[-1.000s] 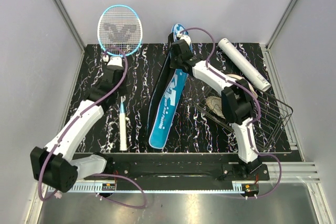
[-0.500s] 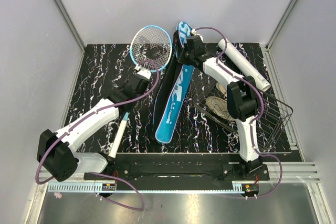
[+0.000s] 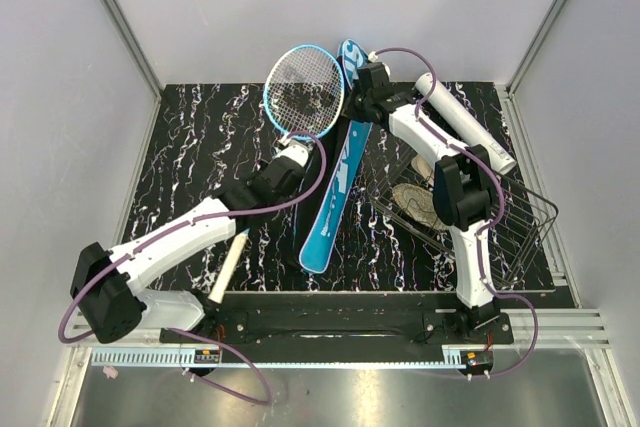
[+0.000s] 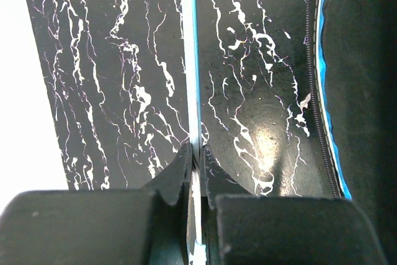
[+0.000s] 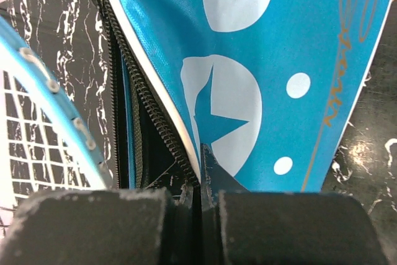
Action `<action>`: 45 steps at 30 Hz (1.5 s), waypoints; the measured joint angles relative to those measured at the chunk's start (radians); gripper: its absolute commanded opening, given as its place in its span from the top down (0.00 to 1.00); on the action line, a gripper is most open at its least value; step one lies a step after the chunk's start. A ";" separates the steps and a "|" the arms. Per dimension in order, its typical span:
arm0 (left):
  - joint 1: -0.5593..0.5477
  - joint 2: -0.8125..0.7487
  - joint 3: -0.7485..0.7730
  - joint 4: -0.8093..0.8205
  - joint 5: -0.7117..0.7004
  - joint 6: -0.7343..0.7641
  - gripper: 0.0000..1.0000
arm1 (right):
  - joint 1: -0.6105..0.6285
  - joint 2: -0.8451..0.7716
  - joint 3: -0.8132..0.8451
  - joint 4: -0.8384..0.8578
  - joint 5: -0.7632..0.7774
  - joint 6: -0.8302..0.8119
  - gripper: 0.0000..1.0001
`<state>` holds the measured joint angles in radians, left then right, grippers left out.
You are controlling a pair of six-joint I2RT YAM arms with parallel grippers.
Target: Pack up the badminton gear
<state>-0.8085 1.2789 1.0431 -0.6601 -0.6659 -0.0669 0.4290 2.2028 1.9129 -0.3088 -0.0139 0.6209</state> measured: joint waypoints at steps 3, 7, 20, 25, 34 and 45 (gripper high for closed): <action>-0.016 0.005 -0.005 0.003 -0.017 0.003 1.00 | 0.003 0.000 0.028 -0.047 0.021 -0.023 1.00; -0.042 0.036 -0.005 -0.003 -0.044 0.007 1.00 | 0.011 0.000 0.030 -0.063 0.049 -0.038 1.00; -0.132 0.140 -0.007 -0.070 -0.188 0.006 1.00 | 0.021 -0.003 0.030 -0.079 0.076 -0.049 1.00; -0.152 0.161 -0.019 -0.081 -0.211 0.013 1.00 | 0.015 -0.019 0.015 -0.074 0.057 -0.046 1.00; -0.166 0.226 0.034 -0.128 -0.224 0.077 1.00 | 0.008 -0.131 -0.185 0.052 0.009 0.003 1.00; -0.257 0.309 0.050 -0.215 -0.303 -0.003 1.00 | 0.010 -0.136 -0.171 0.034 0.017 -0.032 1.00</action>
<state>-1.0653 1.5875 1.0927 -0.8753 -0.9688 -0.0696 0.4385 2.0666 1.7416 -0.2752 0.0032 0.5884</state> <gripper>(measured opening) 0.049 0.025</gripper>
